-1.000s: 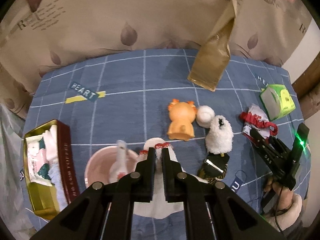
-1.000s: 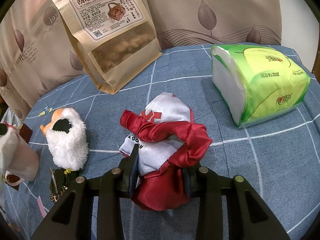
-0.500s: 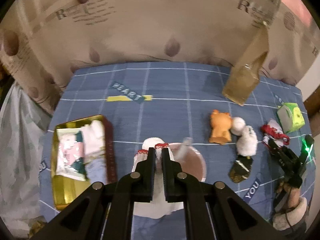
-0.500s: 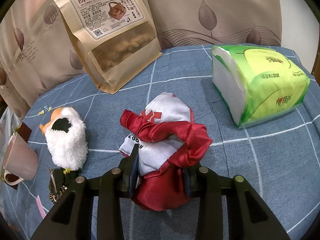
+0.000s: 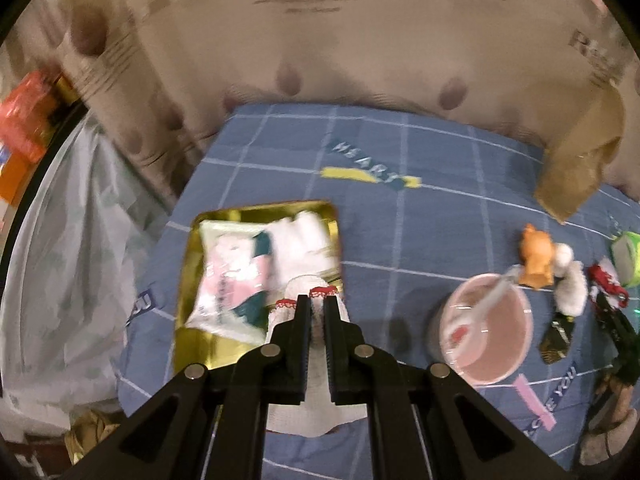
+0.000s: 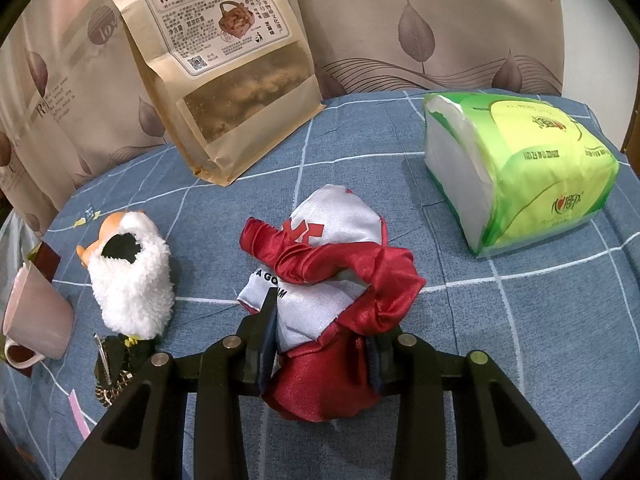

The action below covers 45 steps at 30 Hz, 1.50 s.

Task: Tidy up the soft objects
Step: 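Carry the white knit sock with the left tool into the tin tray and release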

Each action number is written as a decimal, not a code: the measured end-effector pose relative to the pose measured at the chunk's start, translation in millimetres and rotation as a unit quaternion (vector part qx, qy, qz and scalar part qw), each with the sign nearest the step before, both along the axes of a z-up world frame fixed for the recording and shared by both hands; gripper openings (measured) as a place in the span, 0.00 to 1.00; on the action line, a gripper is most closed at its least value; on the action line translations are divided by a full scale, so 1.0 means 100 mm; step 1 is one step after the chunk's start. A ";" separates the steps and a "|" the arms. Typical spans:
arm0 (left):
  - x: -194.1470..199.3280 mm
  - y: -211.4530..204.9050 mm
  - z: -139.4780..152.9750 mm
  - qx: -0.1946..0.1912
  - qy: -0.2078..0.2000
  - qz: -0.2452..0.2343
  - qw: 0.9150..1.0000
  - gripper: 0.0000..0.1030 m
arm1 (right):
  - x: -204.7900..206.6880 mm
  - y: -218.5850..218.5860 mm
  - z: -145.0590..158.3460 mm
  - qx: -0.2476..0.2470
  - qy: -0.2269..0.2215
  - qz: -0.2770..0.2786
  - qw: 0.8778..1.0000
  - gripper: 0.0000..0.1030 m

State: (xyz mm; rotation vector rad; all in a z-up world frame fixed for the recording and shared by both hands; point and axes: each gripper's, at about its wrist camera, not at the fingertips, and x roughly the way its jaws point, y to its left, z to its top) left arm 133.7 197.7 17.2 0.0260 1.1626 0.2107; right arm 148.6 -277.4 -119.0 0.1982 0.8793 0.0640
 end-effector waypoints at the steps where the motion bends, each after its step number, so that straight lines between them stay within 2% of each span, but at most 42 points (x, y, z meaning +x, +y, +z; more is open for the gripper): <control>1: -0.02 0.05 -0.01 0.001 0.001 0.004 1.000 0.06 | 0.00 0.00 0.00 -0.001 0.000 0.000 1.000 0.33; 10: -0.21 0.69 -0.24 0.003 0.012 0.061 0.998 0.06 | 0.00 0.02 -0.01 -0.012 0.001 0.002 1.000 0.34; 14: -0.25 0.88 -0.38 -0.010 0.016 0.073 0.997 0.06 | 0.00 0.03 -0.01 -0.018 0.002 0.002 1.000 0.34; 23: -0.26 1.02 -0.67 -0.024 0.028 0.074 0.997 0.06 | 0.01 0.07 -0.01 -0.033 0.004 0.003 0.999 0.35; 31: -0.30 1.03 -0.75 -0.035 0.030 0.067 0.997 0.10 | 0.02 0.10 -0.01 -0.047 0.006 0.004 0.999 0.36; 35: -0.34 1.03 -0.69 -0.031 0.016 0.064 0.997 0.26 | 0.01 0.13 -0.02 -0.055 0.007 0.005 0.998 0.37; 37: -0.36 1.04 -0.65 -0.031 0.008 0.066 0.997 0.30 | 0.01 0.14 -0.03 -0.058 0.007 0.004 0.998 0.37; 42: -0.49 1.04 -0.48 -0.027 -0.026 0.080 0.996 0.33 | 0.01 0.16 -0.03 -0.062 0.007 0.002 0.998 0.37; 45: -0.60 1.00 -0.43 -0.024 -0.050 0.088 0.995 0.41 | 0.01 0.16 -0.02 -0.063 0.006 0.002 0.998 0.37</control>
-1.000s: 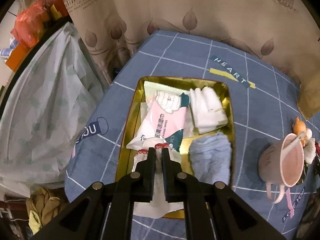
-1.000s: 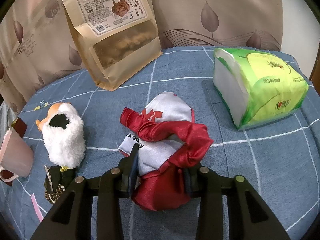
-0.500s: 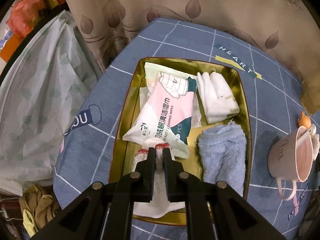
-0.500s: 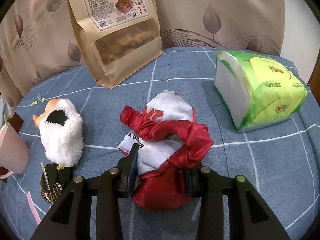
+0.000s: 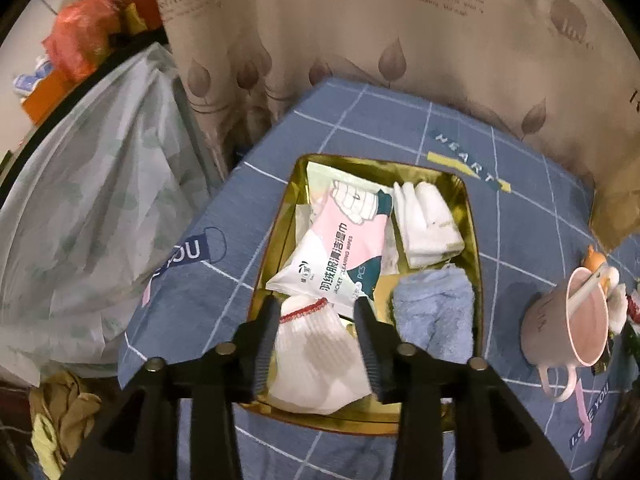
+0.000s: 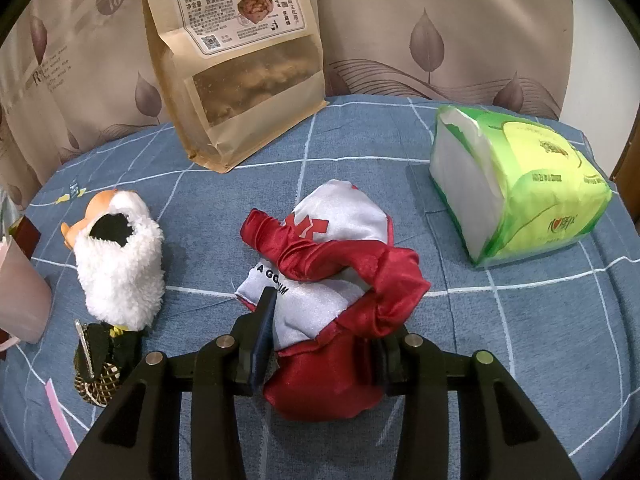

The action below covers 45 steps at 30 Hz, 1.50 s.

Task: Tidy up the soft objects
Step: 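Carry the white knit sock with the left tool into the tin tray and release, then carry the red-and-white satin cloth with the right tool into the tray and release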

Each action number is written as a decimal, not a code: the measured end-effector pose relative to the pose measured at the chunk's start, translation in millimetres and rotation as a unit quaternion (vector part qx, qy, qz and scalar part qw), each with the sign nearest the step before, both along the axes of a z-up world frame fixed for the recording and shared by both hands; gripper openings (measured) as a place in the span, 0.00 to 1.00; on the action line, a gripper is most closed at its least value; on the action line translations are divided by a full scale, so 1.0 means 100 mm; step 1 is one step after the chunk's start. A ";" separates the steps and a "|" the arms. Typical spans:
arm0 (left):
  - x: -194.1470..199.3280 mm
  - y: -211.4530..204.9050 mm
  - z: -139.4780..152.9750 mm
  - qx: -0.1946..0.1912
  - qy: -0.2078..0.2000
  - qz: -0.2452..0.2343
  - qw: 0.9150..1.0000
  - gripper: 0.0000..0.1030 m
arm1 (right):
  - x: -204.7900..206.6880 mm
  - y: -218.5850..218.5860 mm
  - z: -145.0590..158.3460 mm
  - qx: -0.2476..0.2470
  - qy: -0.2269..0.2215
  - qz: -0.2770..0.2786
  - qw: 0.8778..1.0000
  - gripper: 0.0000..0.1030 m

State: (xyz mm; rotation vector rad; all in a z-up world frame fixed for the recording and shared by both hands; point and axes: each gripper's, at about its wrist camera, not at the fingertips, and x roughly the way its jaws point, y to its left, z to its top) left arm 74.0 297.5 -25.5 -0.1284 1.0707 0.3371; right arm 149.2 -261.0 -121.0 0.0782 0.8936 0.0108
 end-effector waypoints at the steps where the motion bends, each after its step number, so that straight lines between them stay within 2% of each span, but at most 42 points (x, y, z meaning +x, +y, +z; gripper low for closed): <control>1: -0.03 -0.01 0.00 0.001 -0.002 0.000 1.000 0.42 | 0.00 0.00 0.00 -0.001 0.000 0.000 1.000 0.36; 7: -0.15 -0.11 -0.10 0.001 -0.004 -0.002 1.000 0.43 | 0.00 0.05 0.03 -0.011 -0.003 0.001 1.000 0.27; 12: -0.23 -0.04 -0.22 -0.001 0.001 0.006 1.000 0.43 | -0.04 0.11 0.13 -0.018 -0.005 -0.002 1.000 0.24; 18: -0.31 0.09 -0.28 -0.012 -0.005 0.024 1.000 0.43 | -0.11 0.22 0.45 -0.008 -0.029 0.007 1.000 0.24; 25: -0.34 0.11 -0.29 -0.001 -0.016 0.026 1.000 0.43 | -0.17 0.48 0.83 -0.002 -0.055 0.031 0.998 0.24; 32: -0.38 0.15 -0.25 0.010 -0.026 0.035 0.999 0.43 | -0.15 1.04 1.16 0.018 -0.078 0.090 0.993 0.24; 36: -0.41 0.23 -0.20 0.010 -0.031 0.049 0.998 0.43 | -0.16 1.55 1.28 0.027 -0.083 0.144 0.986 0.24; 45: -0.54 0.46 -0.06 0.020 -0.047 0.084 0.995 0.45 | -0.34 2.82 1.28 0.052 -0.066 0.282 0.956 0.24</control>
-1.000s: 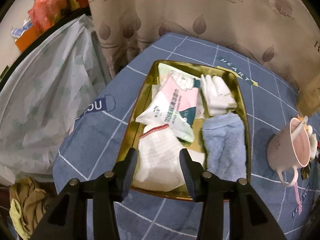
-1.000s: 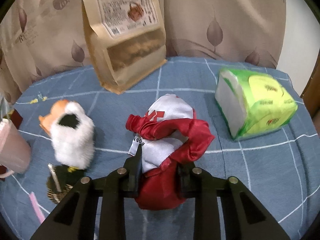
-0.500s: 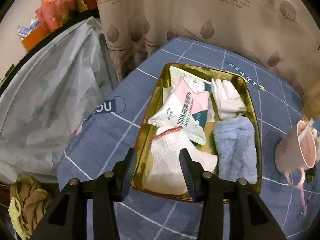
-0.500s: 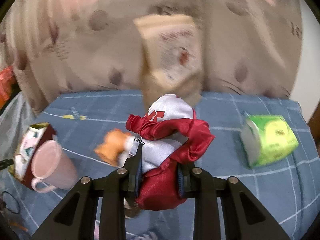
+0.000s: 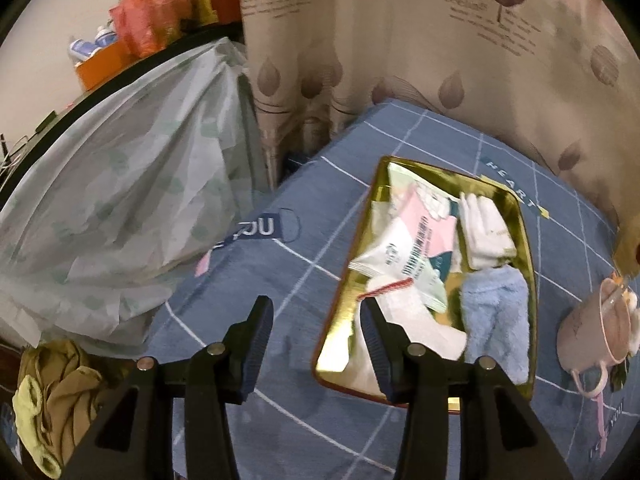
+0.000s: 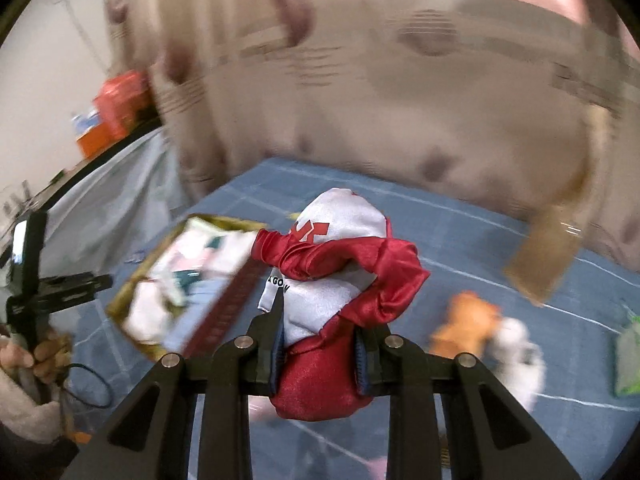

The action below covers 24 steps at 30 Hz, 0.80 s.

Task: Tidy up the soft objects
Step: 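Carry the red-and-white satin cloth with the right tool into the tray and release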

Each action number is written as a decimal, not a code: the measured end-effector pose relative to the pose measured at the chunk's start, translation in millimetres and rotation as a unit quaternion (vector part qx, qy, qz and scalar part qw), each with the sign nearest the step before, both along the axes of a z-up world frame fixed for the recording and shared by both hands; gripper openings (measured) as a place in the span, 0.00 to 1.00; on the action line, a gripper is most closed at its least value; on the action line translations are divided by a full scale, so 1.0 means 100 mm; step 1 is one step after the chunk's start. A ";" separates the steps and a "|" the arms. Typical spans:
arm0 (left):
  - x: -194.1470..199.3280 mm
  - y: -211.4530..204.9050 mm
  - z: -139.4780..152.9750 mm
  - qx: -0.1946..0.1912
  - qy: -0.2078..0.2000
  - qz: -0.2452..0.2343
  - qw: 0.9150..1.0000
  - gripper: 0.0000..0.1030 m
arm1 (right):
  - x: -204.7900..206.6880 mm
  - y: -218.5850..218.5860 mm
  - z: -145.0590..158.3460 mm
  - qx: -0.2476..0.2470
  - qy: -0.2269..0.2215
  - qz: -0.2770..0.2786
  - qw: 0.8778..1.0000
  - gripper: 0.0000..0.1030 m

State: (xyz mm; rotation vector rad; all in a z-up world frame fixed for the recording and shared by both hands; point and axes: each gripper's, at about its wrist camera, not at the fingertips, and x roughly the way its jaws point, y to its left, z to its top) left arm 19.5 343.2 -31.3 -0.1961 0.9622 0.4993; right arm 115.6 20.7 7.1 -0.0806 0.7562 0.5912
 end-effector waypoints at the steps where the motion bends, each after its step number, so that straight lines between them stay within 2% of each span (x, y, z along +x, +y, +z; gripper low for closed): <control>1: -0.01 0.03 0.01 -0.001 -0.002 0.004 1.000 0.45 | -0.01 0.13 -0.02 0.000 0.004 0.013 1.000 0.24; 9: -0.07 0.18 0.06 -0.005 -0.010 0.022 1.000 0.45 | 0.07 1.07 -0.27 0.001 0.038 0.080 0.996 0.24; 20: -0.07 0.33 -0.01 -0.017 -0.006 0.032 0.999 0.45 | 0.30 1.74 -0.49 -0.008 0.060 0.085 0.995 0.28; 23: -0.08 0.33 -0.01 -0.019 -0.006 0.033 0.999 0.45 | 0.32 1.84 -0.52 -0.016 0.059 0.086 0.994 0.35; 24: -0.07 0.33 -0.01 -0.019 -0.006 0.033 0.999 0.45 | 0.32 1.86 -0.53 -0.019 0.058 0.087 0.994 0.44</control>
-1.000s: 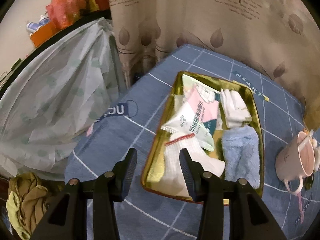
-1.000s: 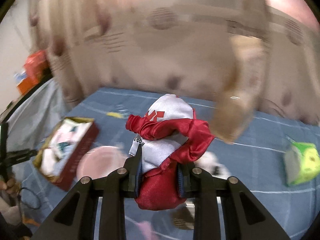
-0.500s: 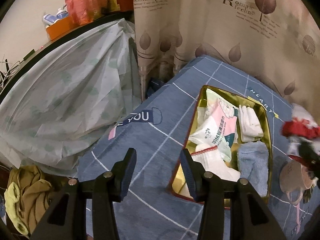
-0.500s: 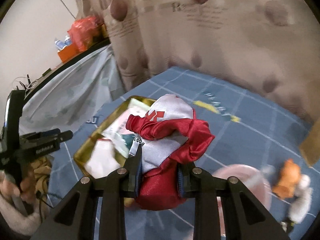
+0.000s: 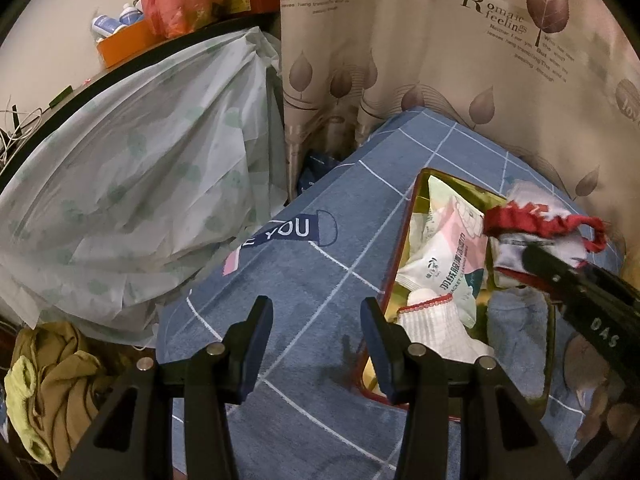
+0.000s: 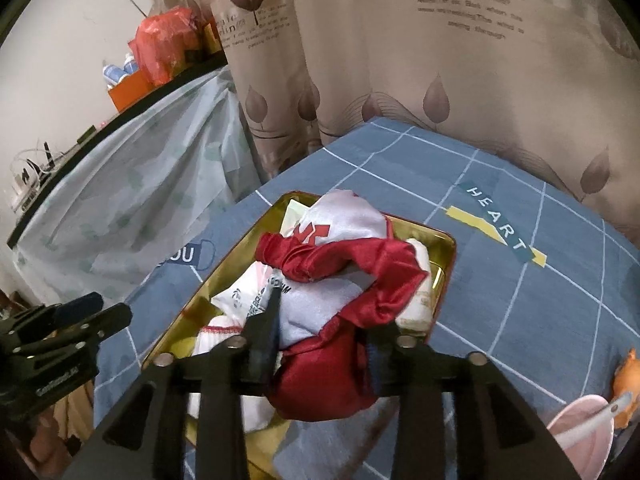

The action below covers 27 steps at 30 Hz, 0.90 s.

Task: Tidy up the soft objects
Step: 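Carry the red-and-white satin cloth with the right tool into the tray and release, then move the right tool to the table and grasp the white fluffy plush boot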

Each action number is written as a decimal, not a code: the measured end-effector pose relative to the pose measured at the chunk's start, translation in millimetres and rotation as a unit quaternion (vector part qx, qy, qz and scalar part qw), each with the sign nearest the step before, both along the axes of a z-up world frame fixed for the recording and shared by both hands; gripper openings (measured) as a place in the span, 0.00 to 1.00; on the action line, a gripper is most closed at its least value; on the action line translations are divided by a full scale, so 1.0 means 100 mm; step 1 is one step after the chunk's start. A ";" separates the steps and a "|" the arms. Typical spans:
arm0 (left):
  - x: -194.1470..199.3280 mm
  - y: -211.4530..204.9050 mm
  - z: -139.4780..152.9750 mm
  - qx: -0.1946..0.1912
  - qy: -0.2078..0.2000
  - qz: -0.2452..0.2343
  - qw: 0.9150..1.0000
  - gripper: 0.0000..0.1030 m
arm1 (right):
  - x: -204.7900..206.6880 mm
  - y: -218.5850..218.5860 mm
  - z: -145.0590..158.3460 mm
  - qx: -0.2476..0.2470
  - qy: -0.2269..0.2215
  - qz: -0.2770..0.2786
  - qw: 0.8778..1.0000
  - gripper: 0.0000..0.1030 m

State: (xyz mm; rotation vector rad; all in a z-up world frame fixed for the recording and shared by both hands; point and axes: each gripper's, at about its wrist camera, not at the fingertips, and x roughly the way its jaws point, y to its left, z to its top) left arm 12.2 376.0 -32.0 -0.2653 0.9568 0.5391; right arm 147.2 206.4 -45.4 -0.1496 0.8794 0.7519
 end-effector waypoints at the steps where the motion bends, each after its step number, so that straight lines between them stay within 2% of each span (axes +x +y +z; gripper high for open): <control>1: 0.00 0.00 0.00 0.000 0.000 -0.001 1.000 0.45 | -0.01 0.02 -0.01 -0.004 0.002 0.003 1.000 0.59; 3: 0.00 -0.01 -0.01 0.001 0.001 -0.001 1.000 0.45 | -0.05 0.04 -0.02 -0.010 -0.003 0.007 1.000 0.71; 6: -0.01 -0.01 0.00 0.001 0.001 -0.002 1.000 0.45 | -0.15 0.02 0.01 -0.029 -0.027 0.015 0.999 0.71; 14: 0.00 -0.07 -0.02 0.007 0.004 -0.008 1.000 0.45 | -0.33 -0.32 0.18 -0.010 -0.026 0.011 1.000 0.71; 23: 0.05 -0.16 -0.07 0.018 0.016 -0.016 1.000 0.45 | -0.47 -0.93 0.45 0.005 -0.043 -0.022 0.999 0.72; 27: 0.04 -0.18 -0.05 0.022 0.014 -0.018 1.000 0.45 | -0.44 -1.37 0.57 0.000 -0.062 -0.059 0.996 0.72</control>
